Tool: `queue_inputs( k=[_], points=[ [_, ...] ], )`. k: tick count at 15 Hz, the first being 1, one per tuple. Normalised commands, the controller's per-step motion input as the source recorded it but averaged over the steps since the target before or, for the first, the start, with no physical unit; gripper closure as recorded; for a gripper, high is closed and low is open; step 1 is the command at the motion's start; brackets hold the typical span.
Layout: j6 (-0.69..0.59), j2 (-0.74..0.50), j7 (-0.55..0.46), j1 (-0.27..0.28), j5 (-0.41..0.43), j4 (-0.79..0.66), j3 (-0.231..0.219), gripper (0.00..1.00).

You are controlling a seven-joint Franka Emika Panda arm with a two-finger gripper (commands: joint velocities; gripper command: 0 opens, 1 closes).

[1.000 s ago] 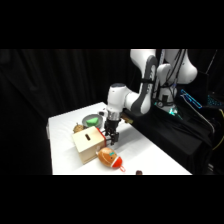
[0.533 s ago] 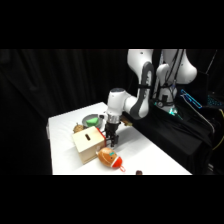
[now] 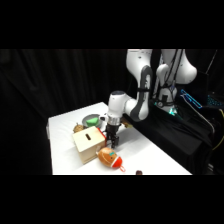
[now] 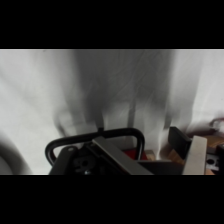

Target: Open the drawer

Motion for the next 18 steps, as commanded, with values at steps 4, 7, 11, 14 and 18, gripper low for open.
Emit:
queue_inputs(
  k=[4,7,11,14,18],
  points=[
    [0.24,-0.22,0.0,0.003,0.023,-0.41,0.041,0.0],
    [0.21,-0.28,0.01,-0.028,0.002,-0.46,0.055,0.0],
    [0.18,-0.3,0.03,0.023,-0.009,-0.45,-0.002,0.0],
    [0.14,-0.3,0.03,0.0,-0.026,-0.4,-0.003,0.0],
    [-0.03,-0.33,0.04,-0.033,-0.045,-0.27,0.015,0.0]
  ],
)
